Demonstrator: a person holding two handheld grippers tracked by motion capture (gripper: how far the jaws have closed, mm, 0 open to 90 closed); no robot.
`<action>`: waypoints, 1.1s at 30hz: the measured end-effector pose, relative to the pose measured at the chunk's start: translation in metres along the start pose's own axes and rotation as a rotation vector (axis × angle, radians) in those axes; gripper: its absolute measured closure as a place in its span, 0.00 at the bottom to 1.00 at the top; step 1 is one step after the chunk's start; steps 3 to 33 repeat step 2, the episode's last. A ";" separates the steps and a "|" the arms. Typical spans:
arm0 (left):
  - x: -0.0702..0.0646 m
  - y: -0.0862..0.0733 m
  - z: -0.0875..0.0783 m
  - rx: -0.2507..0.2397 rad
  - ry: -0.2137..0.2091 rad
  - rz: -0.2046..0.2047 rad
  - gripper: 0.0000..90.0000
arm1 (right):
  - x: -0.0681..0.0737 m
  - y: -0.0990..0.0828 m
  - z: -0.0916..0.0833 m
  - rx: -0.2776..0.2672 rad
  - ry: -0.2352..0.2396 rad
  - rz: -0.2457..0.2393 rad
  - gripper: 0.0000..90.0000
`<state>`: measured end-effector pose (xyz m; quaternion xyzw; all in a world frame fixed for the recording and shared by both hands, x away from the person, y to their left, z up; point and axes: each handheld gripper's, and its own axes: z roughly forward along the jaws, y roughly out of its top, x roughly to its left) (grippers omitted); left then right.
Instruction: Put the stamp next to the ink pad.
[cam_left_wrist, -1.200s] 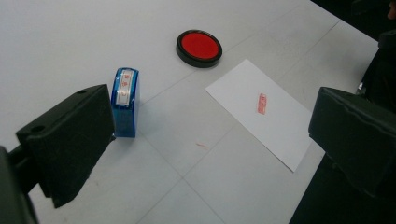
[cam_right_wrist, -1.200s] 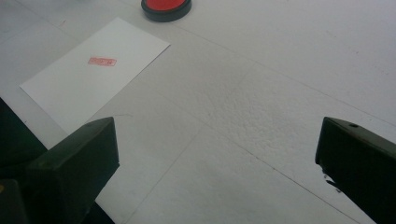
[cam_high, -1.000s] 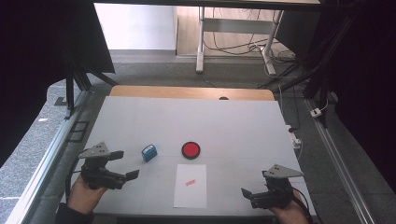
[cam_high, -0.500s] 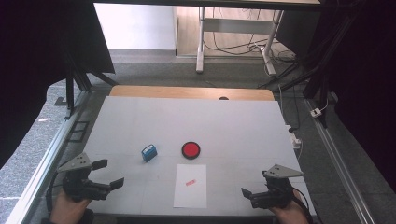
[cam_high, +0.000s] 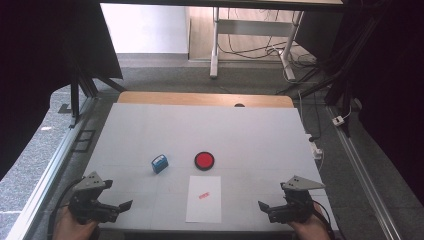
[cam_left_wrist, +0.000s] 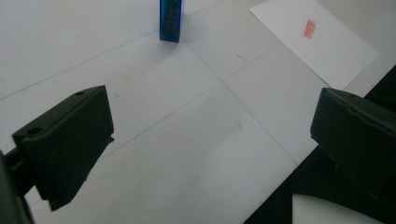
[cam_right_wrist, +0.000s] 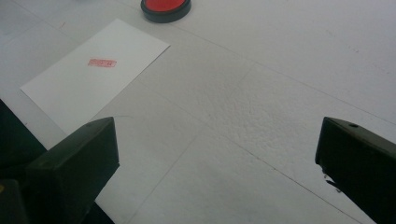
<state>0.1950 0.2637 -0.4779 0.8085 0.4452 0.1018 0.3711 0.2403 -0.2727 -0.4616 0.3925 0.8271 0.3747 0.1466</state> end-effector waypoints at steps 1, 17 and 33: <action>0.000 0.000 0.001 0.001 -0.004 0.003 0.00 | 0.000 0.000 0.000 0.002 -0.001 -0.001 0.00; 0.000 0.001 0.001 0.001 -0.011 0.002 0.00 | 0.000 0.000 0.000 0.003 -0.003 -0.006 0.00; 0.000 0.001 0.001 0.001 -0.011 0.002 0.00 | 0.000 0.000 0.000 0.003 -0.003 -0.006 0.00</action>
